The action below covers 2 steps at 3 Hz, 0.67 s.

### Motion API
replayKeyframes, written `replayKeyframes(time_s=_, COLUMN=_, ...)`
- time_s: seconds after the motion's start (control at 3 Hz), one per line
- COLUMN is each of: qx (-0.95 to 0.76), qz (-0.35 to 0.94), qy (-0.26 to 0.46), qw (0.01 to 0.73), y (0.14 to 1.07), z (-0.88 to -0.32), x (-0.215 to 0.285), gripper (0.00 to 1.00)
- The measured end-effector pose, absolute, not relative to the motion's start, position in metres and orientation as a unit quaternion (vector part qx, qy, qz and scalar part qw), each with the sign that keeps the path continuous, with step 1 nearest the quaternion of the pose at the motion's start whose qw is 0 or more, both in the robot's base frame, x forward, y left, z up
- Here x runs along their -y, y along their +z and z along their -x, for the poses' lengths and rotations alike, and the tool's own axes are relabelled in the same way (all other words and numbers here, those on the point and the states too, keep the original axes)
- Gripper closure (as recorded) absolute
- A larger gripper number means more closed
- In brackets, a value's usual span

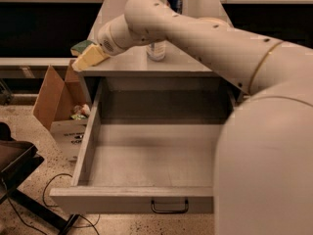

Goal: Place sponge into top drawer

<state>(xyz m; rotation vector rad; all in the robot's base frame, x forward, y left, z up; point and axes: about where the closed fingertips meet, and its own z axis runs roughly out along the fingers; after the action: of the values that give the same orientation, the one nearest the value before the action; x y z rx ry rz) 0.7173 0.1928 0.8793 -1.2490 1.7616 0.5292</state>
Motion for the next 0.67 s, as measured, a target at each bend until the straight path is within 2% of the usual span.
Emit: replayKeyframes(time_s=0.67, qx=-0.720, qz=0.506, qy=0.205, qw=0.428, y=0.861, z=-0.755, x=-0.213, gripper=0.00)
